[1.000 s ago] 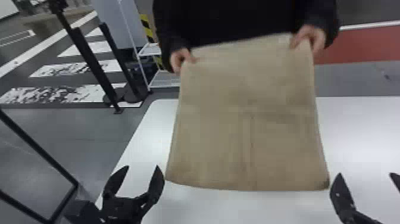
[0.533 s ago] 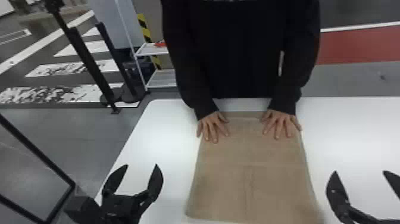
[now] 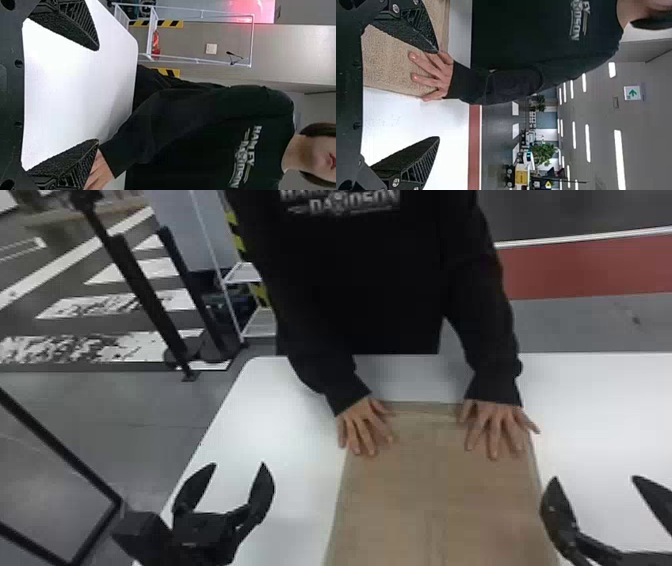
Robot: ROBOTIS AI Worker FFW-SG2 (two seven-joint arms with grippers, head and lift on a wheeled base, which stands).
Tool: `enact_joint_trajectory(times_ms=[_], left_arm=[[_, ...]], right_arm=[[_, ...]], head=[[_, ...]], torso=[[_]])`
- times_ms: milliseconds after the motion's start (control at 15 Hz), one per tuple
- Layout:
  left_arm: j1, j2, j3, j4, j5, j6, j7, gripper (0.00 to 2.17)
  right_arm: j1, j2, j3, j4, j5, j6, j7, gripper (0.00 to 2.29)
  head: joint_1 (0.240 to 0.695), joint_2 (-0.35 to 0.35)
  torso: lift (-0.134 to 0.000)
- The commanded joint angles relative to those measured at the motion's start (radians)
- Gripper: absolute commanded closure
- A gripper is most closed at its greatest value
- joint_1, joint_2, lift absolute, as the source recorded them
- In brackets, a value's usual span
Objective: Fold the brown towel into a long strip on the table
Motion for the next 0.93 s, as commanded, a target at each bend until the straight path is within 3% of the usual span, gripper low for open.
enact_joint_trajectory(times_ms=[0,533,867], left_arm=[[-0.01,0.0,-0.003,0.006,-0.001,0.014,0.0,0.05],[-0.07,0.003,-0.026,0.011,-0.009,0.057,-0.017,0.08],[-0.18,0.006,-0.04,0.002,-0.066,0.247,-0.084,0.11]], right_arm=[[0.0,0.0,-0.004,0.002,0.0,0.005,0.0,0.11],[0.001,0.005,-0.029,0.011,0.0,0.008,-0.001,0.11],[-0.023,0.008,-0.031,0.058,0.0,0.011,-0.001,0.11]], head=[[0.695,0.288],[0.695,0.258],[0.695,0.203]], torso=[[-0.121],[-0.121],[-0.121]])
